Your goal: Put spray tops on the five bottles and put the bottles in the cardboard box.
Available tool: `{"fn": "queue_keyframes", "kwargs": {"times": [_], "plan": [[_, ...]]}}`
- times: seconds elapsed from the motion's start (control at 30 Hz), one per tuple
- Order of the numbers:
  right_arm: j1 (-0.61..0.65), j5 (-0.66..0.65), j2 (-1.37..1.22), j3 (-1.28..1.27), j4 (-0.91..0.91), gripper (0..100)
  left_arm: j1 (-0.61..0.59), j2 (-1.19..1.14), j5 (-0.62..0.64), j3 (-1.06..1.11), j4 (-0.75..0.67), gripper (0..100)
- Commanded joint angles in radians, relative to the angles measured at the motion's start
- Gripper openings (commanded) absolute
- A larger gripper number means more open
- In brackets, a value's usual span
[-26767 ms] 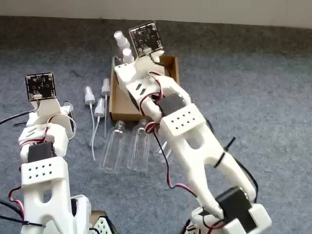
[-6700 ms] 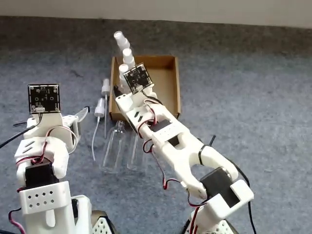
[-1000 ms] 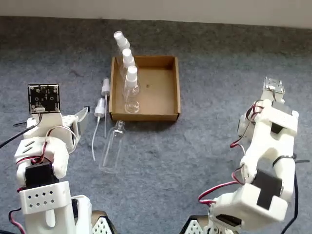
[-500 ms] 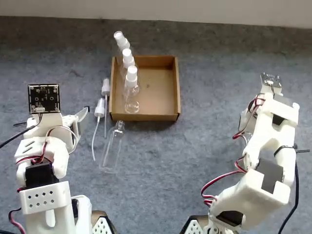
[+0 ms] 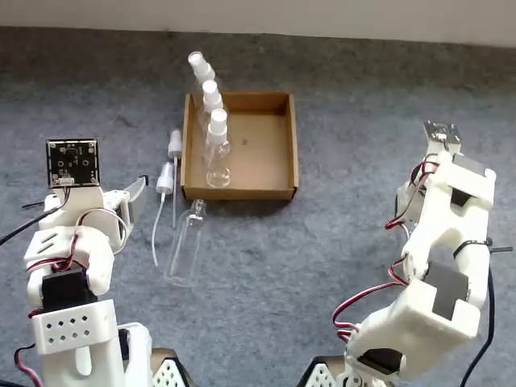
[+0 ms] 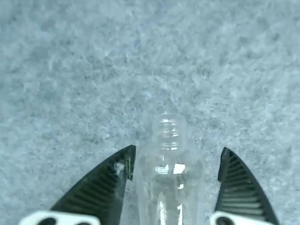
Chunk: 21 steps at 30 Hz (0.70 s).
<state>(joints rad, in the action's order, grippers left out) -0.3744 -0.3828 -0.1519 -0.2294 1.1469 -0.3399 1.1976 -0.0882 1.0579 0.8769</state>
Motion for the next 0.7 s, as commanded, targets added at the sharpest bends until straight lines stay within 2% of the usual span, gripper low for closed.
{"fn": "queue_keyframes", "kwargs": {"times": [0.0,0.13,0.53,0.67], "plan": [[0.007,-0.012,0.005,0.045,-0.018,23.8,-0.002,-0.010,0.003,-0.012,-0.015,30],[0.030,-0.052,0.002,0.036,-0.016,23.8,-0.002,-0.010,0.003,-0.012,-0.015,30],[0.021,-0.055,-0.096,-0.007,-0.018,23.7,-0.004,-0.010,0.003,-0.012,-0.015,30],[0.019,-0.057,-0.096,0.039,-0.016,16.8,-0.004,-0.010,0.003,-0.012,-0.015,30]]}}
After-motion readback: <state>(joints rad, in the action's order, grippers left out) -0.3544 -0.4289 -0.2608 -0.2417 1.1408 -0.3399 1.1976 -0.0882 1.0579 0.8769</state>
